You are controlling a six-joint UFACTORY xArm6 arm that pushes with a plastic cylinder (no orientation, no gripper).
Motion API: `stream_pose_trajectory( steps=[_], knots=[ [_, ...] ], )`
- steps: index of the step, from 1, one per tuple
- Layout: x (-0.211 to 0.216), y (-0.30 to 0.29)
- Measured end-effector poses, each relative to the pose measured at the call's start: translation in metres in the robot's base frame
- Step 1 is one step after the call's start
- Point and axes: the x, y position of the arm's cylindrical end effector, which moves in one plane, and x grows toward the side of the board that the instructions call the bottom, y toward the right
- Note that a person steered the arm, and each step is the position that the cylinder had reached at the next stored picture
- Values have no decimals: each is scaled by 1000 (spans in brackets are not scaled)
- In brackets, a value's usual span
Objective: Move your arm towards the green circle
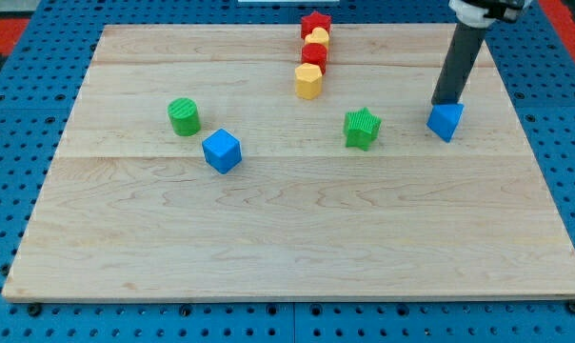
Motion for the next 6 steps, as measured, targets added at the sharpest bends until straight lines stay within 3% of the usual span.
stream_pose_trajectory(
  steps=[2, 6],
  knots=[
    [-15, 17],
    [-5, -244]
  ],
)
